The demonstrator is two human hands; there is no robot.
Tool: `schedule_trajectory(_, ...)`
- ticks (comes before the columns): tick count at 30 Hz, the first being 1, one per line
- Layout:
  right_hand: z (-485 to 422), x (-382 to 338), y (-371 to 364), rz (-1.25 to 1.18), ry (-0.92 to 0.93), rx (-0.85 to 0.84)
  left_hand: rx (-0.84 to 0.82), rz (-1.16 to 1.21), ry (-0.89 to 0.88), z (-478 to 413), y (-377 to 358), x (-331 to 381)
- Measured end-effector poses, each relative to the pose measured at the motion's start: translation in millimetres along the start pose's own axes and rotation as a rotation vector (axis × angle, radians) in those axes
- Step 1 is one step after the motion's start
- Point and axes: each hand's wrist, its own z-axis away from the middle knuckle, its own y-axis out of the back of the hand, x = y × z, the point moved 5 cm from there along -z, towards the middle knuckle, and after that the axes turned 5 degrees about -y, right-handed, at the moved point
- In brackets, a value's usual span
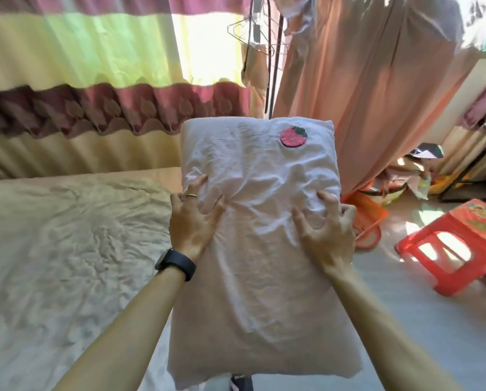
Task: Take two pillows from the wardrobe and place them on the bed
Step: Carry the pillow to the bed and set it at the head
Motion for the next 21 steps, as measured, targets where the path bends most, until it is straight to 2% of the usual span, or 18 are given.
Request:
schedule_trajectory(7, -144, -61, -119, -0.081, 0.112, -0.047, 0.106, -0.021, 0.024, -159, -32, -37)
schedule_trajectory(15, -294, -114, -237, -0.129, 0.132, -0.091, 0.156, -0.052, 0.019, -335, -65, -74)
schedule_trajectory(21, -399, -146, -345, -0.147, 0.152, -0.200, 0.202, -0.083, 0.041, -452, -107, -125)
